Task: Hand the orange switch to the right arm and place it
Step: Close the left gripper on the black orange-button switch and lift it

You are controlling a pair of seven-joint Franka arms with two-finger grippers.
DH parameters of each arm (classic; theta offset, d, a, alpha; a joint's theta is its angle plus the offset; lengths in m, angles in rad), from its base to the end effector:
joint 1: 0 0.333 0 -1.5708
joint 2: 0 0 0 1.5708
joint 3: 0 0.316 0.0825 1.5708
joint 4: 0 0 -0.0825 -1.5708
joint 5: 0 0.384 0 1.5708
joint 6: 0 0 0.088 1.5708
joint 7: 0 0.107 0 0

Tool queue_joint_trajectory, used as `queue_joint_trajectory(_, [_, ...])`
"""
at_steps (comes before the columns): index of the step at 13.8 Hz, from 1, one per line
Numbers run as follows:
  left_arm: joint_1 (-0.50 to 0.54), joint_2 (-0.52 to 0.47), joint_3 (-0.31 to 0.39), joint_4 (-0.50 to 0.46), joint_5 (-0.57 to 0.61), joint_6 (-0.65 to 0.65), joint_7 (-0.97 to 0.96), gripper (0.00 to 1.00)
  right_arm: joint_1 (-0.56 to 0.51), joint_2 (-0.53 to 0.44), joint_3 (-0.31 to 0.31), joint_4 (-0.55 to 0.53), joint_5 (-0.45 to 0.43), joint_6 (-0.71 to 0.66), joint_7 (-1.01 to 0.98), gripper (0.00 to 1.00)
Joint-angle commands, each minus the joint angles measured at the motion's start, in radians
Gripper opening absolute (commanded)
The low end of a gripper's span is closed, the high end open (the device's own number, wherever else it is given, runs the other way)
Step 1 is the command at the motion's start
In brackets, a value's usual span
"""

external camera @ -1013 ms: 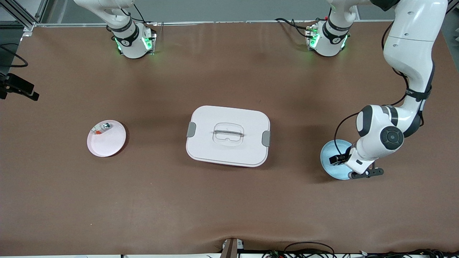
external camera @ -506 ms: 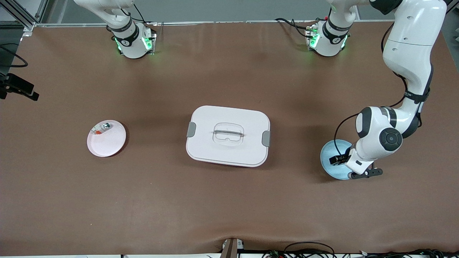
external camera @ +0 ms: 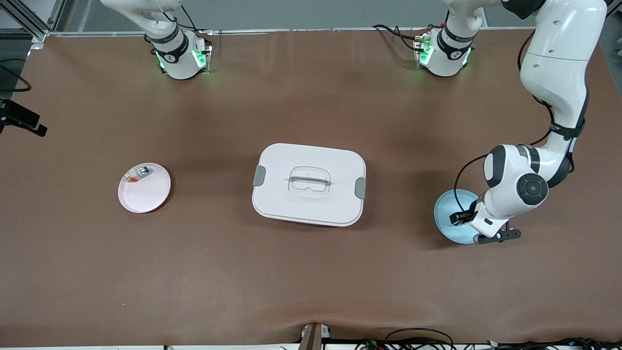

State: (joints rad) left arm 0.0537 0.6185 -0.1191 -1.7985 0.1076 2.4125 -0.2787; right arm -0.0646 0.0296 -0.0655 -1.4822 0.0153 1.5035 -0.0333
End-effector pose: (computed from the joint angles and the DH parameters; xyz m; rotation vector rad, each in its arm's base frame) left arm 0.6537 -0.0367 0.2049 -3.1297 -0.2430 -0.0032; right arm 0.5530 -0.0700 0.6437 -3.1240 0.1498 0.0111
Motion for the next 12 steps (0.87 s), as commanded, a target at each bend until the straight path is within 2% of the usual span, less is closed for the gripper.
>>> queue_joint_trajectory(1, [-0.006,-0.092,-0.025,-0.007,0.007,-0.11,-0.075,0.09,-0.012,0.0,0.009,0.02,-0.006,-0.006,-0.01,1.0])
queue_joint_trajectory(4, [-0.003,-0.154,-0.079,0.016,0.007,-0.208,-0.164,0.03,-0.009,0.0,0.01,0.02,-0.005,-0.006,-0.007,1.0])
queue_joint_trajectory(7, [-0.002,-0.2,-0.151,0.063,0.006,-0.338,-0.272,0.03,-0.009,0.003,0.009,0.019,-0.006,-0.008,-0.007,1.0])
queue_joint_trajectory(10, [-0.002,-0.209,-0.235,0.143,-0.006,-0.453,-0.425,0.03,-0.008,0.032,0.01,0.019,-0.009,-0.006,-0.011,1.0])
queue_joint_trajectory(12, [-0.003,-0.209,-0.284,0.189,-0.054,-0.478,-0.515,0.02,-0.001,0.082,0.012,0.025,-0.011,-0.006,-0.01,1.0])
